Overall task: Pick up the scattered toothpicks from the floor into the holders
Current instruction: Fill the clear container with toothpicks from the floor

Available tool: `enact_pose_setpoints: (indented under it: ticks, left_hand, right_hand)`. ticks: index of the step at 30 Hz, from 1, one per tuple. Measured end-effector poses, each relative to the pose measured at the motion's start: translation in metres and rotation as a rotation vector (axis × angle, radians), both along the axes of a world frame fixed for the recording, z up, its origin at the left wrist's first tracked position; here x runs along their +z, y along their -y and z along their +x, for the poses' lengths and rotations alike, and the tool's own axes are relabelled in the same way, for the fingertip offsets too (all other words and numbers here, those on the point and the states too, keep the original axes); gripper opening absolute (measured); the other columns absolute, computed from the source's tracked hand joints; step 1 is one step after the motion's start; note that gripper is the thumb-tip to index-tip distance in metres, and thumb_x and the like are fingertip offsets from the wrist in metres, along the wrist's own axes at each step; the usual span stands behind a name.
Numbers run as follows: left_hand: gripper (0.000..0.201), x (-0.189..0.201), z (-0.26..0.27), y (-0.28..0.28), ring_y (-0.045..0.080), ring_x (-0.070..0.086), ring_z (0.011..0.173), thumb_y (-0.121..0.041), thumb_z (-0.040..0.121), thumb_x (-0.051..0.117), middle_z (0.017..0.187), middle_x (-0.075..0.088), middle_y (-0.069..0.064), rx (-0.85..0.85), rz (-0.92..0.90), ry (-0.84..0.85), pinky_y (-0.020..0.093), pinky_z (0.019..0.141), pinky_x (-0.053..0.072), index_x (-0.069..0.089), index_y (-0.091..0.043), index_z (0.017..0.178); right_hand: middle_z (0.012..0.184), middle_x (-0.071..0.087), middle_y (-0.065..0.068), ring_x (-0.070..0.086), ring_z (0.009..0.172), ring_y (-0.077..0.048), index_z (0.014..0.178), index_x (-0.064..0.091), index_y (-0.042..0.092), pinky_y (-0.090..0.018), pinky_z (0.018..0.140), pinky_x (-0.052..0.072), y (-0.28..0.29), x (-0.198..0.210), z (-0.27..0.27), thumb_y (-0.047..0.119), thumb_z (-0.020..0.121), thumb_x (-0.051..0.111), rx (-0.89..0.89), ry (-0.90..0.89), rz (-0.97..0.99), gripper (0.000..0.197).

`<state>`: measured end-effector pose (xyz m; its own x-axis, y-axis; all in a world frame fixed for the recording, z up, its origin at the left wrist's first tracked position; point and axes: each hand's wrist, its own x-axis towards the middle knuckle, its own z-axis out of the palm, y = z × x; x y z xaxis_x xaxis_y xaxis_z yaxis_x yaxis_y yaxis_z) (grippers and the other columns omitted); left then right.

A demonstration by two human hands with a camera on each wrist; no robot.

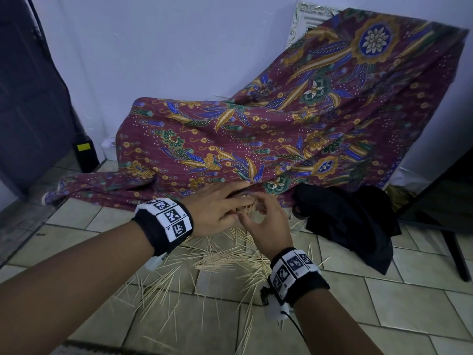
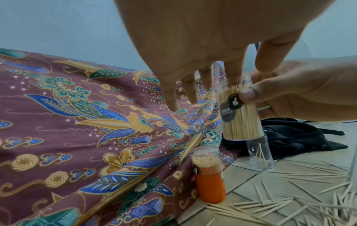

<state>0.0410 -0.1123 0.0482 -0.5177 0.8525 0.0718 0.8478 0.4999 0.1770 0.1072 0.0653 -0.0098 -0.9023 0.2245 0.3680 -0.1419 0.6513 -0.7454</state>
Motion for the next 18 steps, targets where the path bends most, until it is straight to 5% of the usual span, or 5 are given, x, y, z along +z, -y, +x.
enact_pose_setpoints:
  ticks: [9,14,18]
  left_hand:
    - [0.06,0.0018,-0.0048,0.0,0.021,0.027,0.14,-0.048,0.089,0.024,0.16,0.008,-0.009,0.008,-0.028,-0.002,0.046,0.114,0.026,0.022,-0.042,0.149]
    - [0.067,0.0041,0.0005,-0.0057,0.024,0.025,0.141,-0.052,0.085,0.016,0.16,0.01,-0.005,-0.003,-0.118,-0.061,0.048,0.114,0.025,0.026,-0.033,0.149]
    - [0.058,0.0042,0.0005,-0.0076,0.02,0.023,0.142,-0.046,0.094,0.033,0.16,0.008,-0.008,0.001,-0.023,0.017,0.043,0.115,0.025,0.027,-0.032,0.149]
  right_hand:
    - [0.111,0.056,0.012,0.053,0.101,-0.003,0.121,0.055,0.026,-0.022,0.09,0.045,-0.0069,-0.0028,0.0025,0.037,0.081,0.077,0.013,0.006,0.024,0.047]
    - [0.107,0.055,0.014,0.051,0.097,0.001,0.118,0.056,0.027,-0.021,0.088,0.045,-0.0066,-0.0013,0.0028,0.036,0.081,0.077,0.01,-0.013,0.023,0.043]
    - [0.108,0.055,0.012,0.052,0.097,-0.004,0.12,0.055,0.024,-0.028,0.089,0.048,-0.0083,-0.0028,0.0038,0.035,0.081,0.076,0.011,-0.013,0.023,0.046]
